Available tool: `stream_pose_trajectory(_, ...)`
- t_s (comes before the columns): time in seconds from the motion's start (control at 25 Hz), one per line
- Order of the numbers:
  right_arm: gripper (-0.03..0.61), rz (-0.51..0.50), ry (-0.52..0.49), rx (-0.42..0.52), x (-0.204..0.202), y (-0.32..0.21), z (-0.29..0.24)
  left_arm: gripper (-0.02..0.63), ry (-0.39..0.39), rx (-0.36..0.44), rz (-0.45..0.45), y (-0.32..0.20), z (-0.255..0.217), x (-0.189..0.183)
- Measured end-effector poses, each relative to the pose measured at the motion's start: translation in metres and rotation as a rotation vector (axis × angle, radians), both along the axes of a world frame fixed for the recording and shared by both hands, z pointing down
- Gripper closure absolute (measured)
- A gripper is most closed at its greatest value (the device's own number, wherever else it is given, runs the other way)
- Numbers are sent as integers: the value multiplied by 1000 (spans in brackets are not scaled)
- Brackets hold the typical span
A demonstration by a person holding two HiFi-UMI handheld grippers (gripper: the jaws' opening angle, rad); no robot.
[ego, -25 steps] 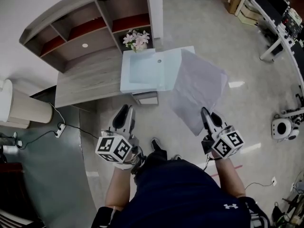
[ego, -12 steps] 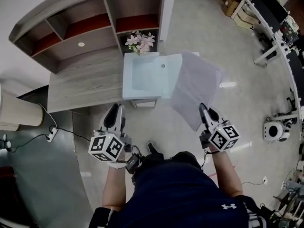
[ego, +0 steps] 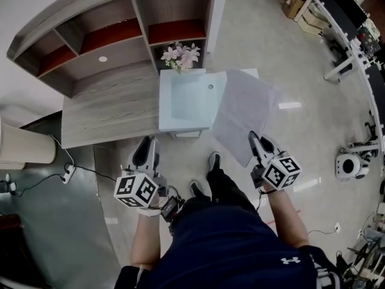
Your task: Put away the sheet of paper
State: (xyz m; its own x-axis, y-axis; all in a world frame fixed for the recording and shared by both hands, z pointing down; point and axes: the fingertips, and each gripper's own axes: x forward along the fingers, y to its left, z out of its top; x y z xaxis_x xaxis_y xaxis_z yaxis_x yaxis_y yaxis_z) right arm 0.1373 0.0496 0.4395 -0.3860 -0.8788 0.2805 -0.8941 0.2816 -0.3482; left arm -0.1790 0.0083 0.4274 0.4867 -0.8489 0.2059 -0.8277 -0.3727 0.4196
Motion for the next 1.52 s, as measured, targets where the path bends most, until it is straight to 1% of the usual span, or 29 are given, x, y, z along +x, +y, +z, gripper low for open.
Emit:
stream_pose_trajectory(0.12, 565, -22, -4, -15, -2, -16, 10, 515, -28, -6, -14, -7, 5, -2)
stream_pose_trajectory(0.32, 565, -60, -40, -48, -3, -59, 29, 515, -65, -23, -40, -28, 10, -2)
stream_pose_trajectory(0.64, 565, -135, -75, -120, 9, -128, 61, 515, -112, -103, -56, -77, 35, 26)
stream_pose_trajectory(0.8, 565, -150, -101, -158, 18, -160, 79, 515, -138, -140, -63, -98, 45, 39)
stream_pose_trajectory(0.92, 565, -156, -135, -198, 25, -178, 96, 515, -136, -162, -73, -111, 49, 47)
stream_pose_trajectory(1.12, 565, -156, -257, -282, 33, -198, 135, 515, -140, -178, -79, -128, 50, 60)
stream_pose_trajectory(1.2, 565, -158, -280, -312, 35, -200, 152, 514, -136, -187, -86, -132, 51, 61)
stream_pose_trajectory(1.28, 565, -169, -285, -348, 33, -199, 169, 514, -135, -199, -98, -135, 53, 61)
stream_pose_trajectory(1.36, 565, -177, -279, -407, 32, -196, 190, 514, -130, -209, -108, -140, 54, 62)
stream_pose_trajectory(1.52, 565, -169, -234, -528, 39, -186, 226, 514, -107, -216, -108, -155, 53, 73)
